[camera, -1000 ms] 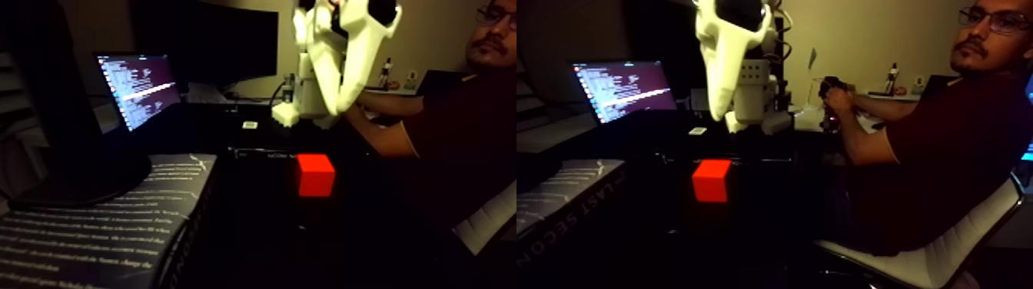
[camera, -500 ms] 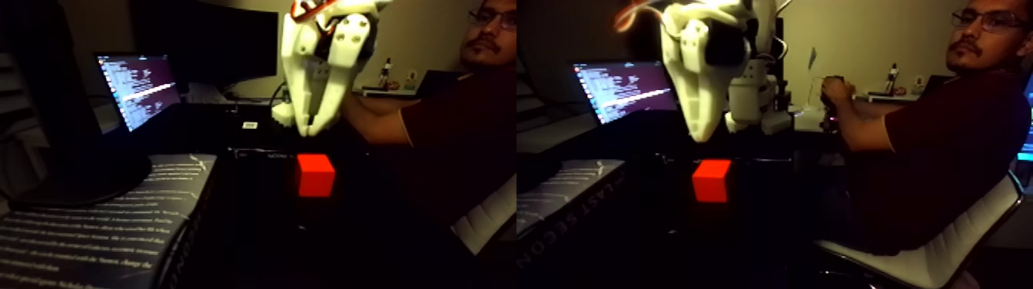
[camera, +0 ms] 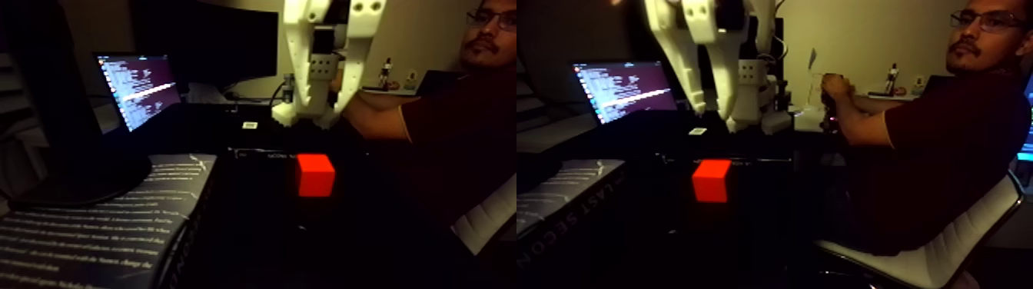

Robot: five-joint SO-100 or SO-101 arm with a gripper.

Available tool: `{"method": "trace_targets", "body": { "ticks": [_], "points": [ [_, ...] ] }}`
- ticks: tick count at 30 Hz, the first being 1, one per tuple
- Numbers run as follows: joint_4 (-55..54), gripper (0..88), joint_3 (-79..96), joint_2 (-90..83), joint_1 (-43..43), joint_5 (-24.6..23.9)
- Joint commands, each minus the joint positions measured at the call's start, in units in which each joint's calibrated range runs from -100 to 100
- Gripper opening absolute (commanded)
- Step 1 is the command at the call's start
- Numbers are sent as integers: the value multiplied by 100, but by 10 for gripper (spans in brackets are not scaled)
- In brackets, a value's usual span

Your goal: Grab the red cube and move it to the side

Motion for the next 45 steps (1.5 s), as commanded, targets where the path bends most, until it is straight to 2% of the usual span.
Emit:
{"method": "trace_targets", "body": {
  "ticks": [1, 8, 19, 41, 45],
  "points": [
    [33, 175, 39, 150, 25, 80],
    [-52, 276, 121, 352, -17, 129],
    [-1006, 276, 157, 881, 33, -55],
    [-1361, 276, 166, 1503, 275, 64],
    [-1690, 276, 293, 1638, 383, 80]
  ]
}}
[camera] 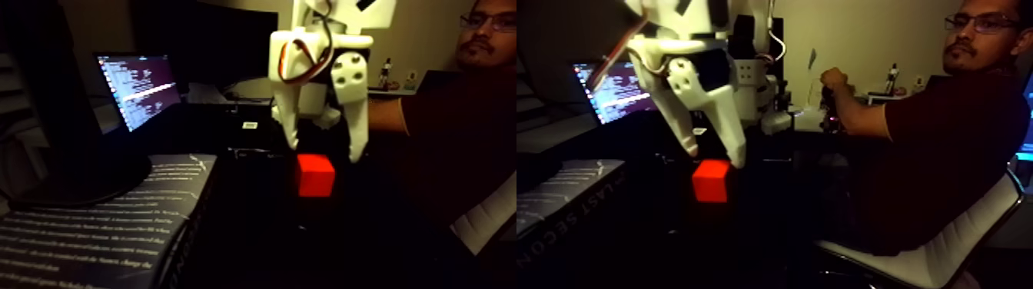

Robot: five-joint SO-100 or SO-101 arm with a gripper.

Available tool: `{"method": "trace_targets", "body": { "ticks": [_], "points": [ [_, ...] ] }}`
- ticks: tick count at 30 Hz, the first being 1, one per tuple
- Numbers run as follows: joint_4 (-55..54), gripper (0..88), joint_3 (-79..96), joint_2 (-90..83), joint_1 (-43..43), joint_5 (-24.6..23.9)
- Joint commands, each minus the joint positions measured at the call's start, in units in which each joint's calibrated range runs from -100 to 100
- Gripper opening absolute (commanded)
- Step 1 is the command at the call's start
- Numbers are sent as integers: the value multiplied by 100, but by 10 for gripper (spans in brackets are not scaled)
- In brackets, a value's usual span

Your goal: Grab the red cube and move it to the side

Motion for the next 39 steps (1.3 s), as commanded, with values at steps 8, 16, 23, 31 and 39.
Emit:
{"method": "trace_targets", "body": {
  "ticks": [8, 16, 23, 31, 39],
  "points": [
    [-509, 275, 356, 258, 50, 120],
    [-500, 275, 411, 417, 58, 249],
    [-703, 275, 474, 485, 8, 222],
    [-779, 275, 438, 527, -25, 195],
    [-931, 275, 429, 527, -142, 98]
  ]
}}
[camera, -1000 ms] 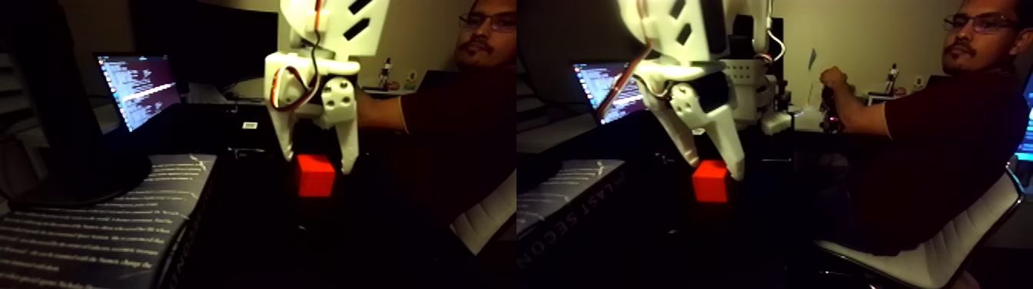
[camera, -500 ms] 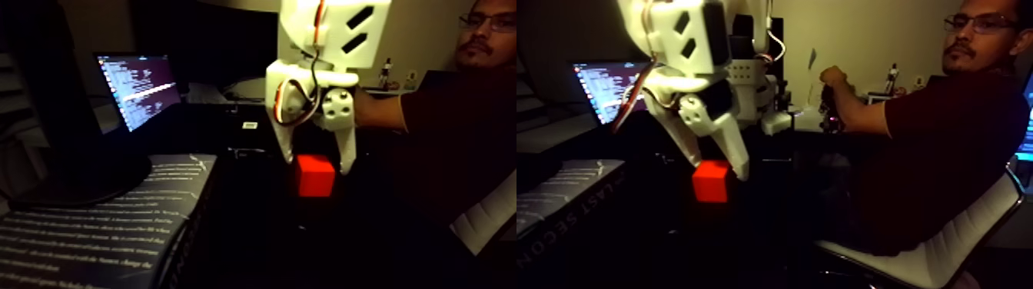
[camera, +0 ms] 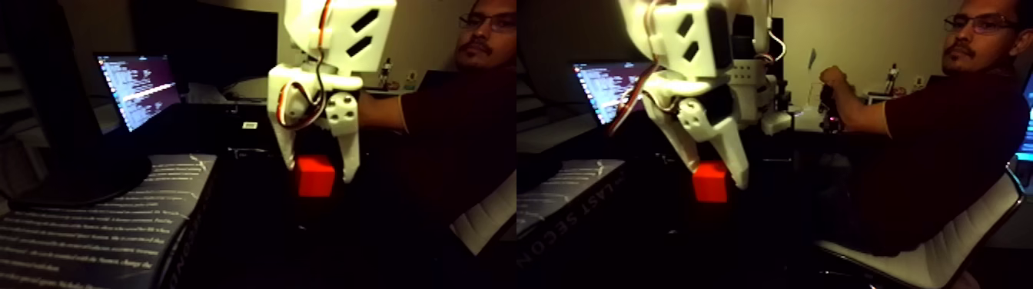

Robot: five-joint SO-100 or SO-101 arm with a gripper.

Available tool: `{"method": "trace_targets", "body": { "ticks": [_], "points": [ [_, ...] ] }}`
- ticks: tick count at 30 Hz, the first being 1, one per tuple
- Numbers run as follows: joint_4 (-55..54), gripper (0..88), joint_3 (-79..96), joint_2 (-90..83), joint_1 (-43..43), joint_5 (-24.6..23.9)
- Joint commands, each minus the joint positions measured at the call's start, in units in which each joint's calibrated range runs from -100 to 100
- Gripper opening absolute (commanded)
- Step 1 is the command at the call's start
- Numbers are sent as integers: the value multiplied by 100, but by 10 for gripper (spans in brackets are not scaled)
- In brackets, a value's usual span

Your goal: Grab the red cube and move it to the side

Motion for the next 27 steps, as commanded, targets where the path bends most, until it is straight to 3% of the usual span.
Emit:
{"method": "trace_targets", "body": {
  "ticks": [1, 16, 23, 27],
  "points": [
    [-33, 275, -43, 5, -73, -23],
    [-126, 270, -34, 5, -23, -23],
    [-135, 11, -16, 5, -31, -77],
    [-126, 20, -7, -4, -39, -77]
  ]
}}
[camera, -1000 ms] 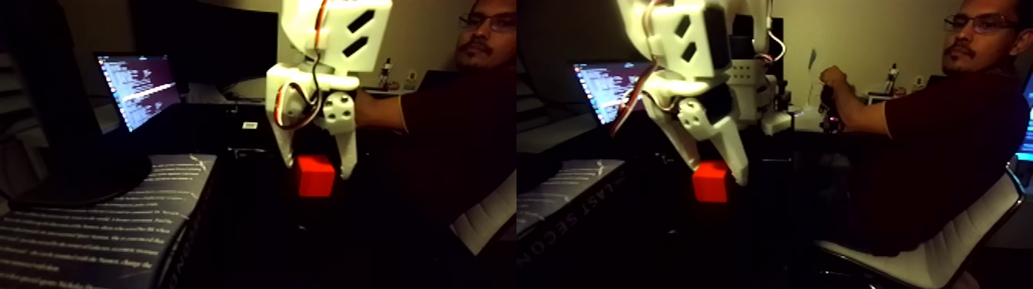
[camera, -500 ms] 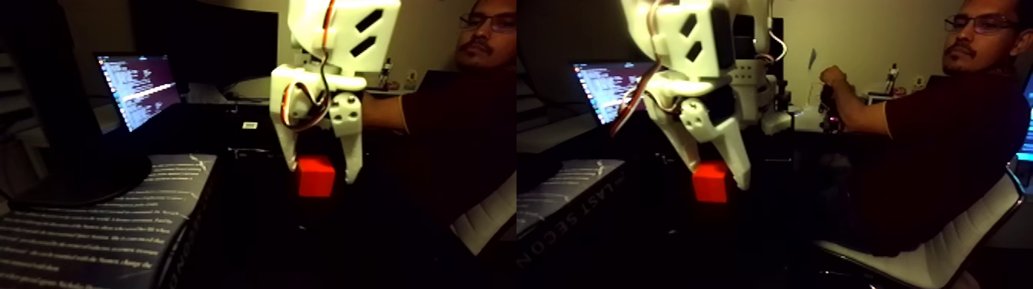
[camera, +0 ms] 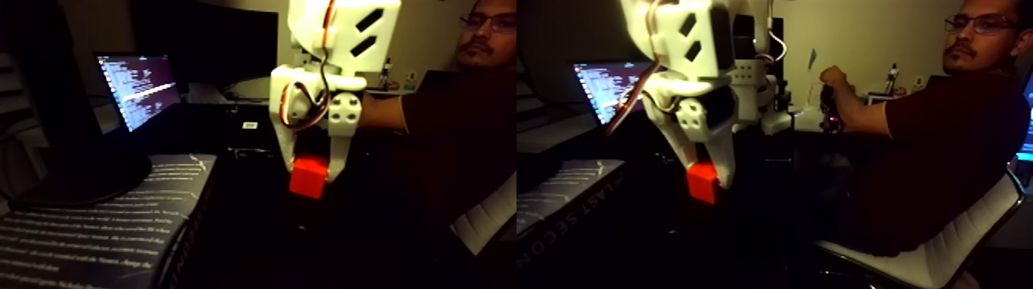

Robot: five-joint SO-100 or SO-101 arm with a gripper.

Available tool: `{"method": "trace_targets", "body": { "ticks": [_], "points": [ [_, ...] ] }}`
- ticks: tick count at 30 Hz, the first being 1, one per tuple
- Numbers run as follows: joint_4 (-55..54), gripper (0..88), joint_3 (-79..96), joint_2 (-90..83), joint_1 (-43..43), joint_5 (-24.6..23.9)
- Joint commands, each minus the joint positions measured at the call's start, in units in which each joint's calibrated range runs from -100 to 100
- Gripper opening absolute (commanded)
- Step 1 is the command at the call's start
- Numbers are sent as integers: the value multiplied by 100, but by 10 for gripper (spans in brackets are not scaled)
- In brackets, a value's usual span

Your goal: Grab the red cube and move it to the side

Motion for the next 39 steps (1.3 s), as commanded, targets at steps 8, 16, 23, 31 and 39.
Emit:
{"method": "trace_targets", "body": {
  "ticks": [8, 16, 23, 31, 39],
  "points": [
    [22, 25, 75, -88, 8, -19],
    [1002, 26, -16, -1222, -67, -181],
    [1889, 26, -379, -2516, -117, -397],
    [2751, 23, -1431, -3188, -117, -898],
    [2683, 19, -1485, -3365, -26, -1254]
  ]
}}
